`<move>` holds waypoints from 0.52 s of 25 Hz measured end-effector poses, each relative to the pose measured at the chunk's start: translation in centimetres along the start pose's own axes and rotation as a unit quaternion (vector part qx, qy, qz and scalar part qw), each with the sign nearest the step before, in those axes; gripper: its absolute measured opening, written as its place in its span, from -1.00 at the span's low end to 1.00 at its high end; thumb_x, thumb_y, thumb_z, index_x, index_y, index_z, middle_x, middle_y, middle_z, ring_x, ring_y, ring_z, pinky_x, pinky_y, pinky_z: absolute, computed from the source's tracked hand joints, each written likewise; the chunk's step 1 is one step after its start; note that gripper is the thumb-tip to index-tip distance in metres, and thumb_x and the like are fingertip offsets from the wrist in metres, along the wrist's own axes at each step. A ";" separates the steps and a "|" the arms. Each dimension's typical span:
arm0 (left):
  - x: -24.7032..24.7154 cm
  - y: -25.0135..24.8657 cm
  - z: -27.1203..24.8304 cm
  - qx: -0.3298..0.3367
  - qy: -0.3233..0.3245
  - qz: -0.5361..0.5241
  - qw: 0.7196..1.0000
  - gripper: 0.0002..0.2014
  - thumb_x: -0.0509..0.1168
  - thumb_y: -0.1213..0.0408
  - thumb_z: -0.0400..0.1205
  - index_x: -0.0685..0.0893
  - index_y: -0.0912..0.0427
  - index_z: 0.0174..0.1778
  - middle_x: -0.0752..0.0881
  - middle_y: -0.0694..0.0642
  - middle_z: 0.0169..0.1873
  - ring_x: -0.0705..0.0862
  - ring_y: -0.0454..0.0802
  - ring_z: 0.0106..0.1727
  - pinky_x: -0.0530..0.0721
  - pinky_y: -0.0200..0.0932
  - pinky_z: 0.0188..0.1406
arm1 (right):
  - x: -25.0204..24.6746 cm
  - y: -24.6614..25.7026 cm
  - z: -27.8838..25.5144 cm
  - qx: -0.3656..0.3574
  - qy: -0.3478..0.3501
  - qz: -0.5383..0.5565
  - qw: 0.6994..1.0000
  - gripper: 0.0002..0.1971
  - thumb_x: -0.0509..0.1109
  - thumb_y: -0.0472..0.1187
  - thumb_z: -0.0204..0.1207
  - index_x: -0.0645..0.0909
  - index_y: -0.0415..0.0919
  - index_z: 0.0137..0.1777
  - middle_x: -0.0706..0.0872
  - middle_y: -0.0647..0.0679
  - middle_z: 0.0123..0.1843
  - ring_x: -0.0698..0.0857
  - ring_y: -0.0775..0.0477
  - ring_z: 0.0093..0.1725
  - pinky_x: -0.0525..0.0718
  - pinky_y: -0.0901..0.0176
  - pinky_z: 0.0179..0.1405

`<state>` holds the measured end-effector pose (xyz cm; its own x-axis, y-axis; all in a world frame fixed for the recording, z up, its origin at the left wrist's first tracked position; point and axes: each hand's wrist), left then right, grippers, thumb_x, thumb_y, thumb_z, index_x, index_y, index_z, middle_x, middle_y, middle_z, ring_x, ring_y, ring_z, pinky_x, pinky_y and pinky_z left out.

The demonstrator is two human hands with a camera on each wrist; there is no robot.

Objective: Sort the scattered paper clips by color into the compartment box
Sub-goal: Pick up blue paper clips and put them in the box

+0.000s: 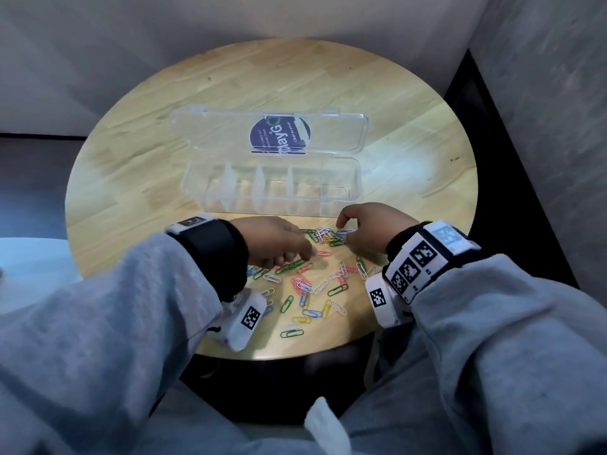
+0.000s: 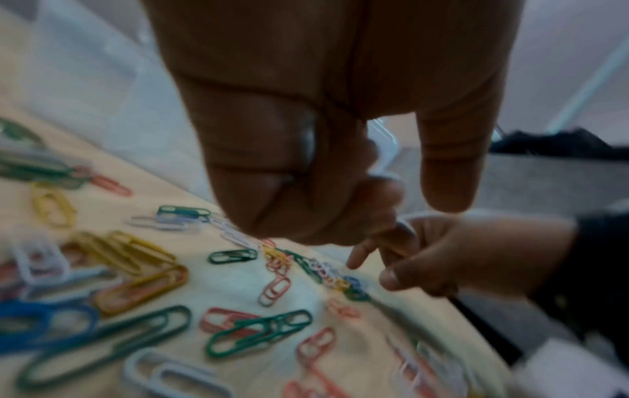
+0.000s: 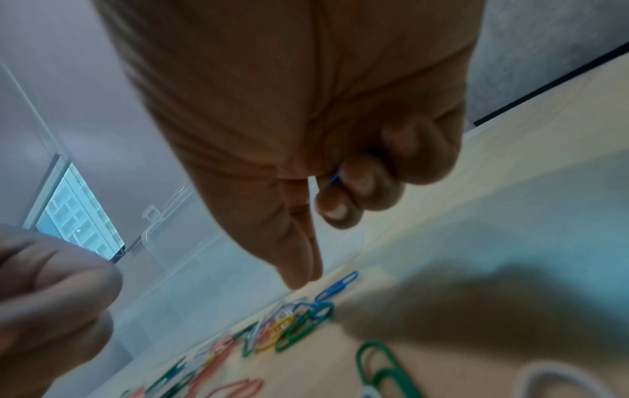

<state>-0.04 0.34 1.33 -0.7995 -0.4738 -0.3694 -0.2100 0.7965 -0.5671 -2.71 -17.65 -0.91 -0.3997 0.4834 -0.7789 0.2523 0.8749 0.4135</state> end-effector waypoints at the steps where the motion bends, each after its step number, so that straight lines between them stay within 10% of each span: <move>1: 0.3 0.1 0.1 0.003 -0.021 0.125 0.992 -0.82 0.37 0.10 0.53 0.61 0.09 -0.32 0.48 -0.02 -0.49 0.41 -0.10 -0.48 0.35 -0.27 -0.47 | 0.0 0.1 0.0 0.007 -0.004 -0.015 1.000 -0.81 0.32 -0.19 0.51 0.58 0.10 0.06 0.50 0.10 -0.26 0.55 0.05 -0.31 0.40 0.25 -0.46; 5: 2.1 0.0 -0.2 0.001 -0.057 0.399 0.915 -0.67 0.44 -0.04 0.42 0.74 0.15 -0.09 0.67 0.02 -0.28 0.61 0.00 -0.20 0.47 -0.24 -0.27 | 0.1 0.5 -0.3 0.005 -0.012 -0.061 0.998 -0.79 0.27 -0.30 0.51 0.57 0.00 0.06 0.51 0.05 -0.21 0.51 0.02 -0.29 0.34 0.26 -0.50; 13: 4.4 0.2 0.2 -0.008 -0.089 0.439 0.894 -0.74 0.44 0.07 0.42 0.74 0.16 -0.08 0.76 0.09 -0.16 0.64 0.06 -0.20 0.50 -0.22 -0.35 | 0.2 0.1 -0.4 0.035 0.065 -0.041 0.996 -0.82 0.31 -0.40 0.42 0.69 -0.34 -0.03 0.76 -0.20 -0.18 0.63 -0.12 -0.31 0.51 0.24 -0.42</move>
<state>-3.50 -1.72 -0.56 -0.5586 0.2858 -0.7786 0.4453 0.8953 0.0091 -3.12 -17.47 -0.84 -0.5304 0.4145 -0.7395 0.2730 0.9093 0.3140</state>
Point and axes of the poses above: each hand's wrist, its own z-axis towards the middle knuckle, its own x-axis out of the palm, y = z × x
